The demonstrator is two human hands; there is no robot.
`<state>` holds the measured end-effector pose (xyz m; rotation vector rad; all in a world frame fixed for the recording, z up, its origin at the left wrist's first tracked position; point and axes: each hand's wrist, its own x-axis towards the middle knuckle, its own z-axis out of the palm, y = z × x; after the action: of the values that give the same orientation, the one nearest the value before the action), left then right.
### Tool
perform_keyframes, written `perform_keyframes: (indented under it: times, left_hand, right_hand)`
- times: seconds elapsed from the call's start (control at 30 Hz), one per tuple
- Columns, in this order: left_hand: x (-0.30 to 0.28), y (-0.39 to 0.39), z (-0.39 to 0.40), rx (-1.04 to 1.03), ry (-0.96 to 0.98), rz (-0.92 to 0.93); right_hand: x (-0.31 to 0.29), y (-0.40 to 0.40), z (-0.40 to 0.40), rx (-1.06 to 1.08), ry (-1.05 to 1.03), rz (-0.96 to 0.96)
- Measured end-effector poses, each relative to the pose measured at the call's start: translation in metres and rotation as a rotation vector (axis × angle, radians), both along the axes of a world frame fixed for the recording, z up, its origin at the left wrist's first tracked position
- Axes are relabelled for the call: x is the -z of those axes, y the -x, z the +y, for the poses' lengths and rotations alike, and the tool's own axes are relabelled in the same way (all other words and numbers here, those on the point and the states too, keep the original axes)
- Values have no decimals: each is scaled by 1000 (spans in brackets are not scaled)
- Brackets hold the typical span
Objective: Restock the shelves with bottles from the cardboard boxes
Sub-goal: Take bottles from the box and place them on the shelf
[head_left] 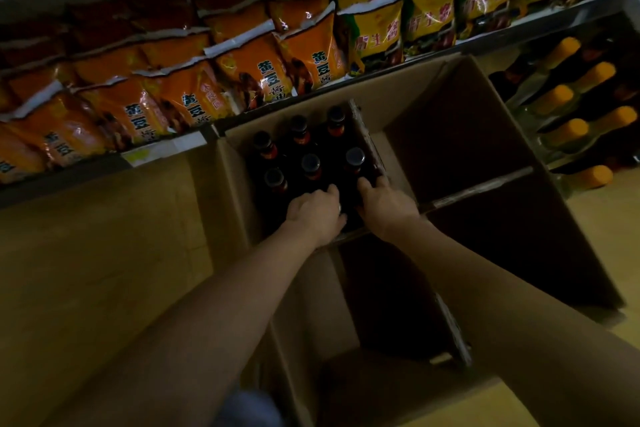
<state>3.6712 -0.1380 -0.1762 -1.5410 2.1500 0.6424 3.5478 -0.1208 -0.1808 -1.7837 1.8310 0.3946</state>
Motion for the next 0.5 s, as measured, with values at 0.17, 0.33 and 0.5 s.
perform_keyframes:
  times: [0.17,0.33,0.5]
  left_hand:
    - [10,2,-7,76,76,28]
    - [-5,-5,-10,140,135,61]
    - [-60,-8,-13,125,174,119]
  right_hand:
    - [10,5,-9,-116,105,100]
    - [0,3,-9,-163,156,19]
    - [-56,6,-2,-144,244,-43]
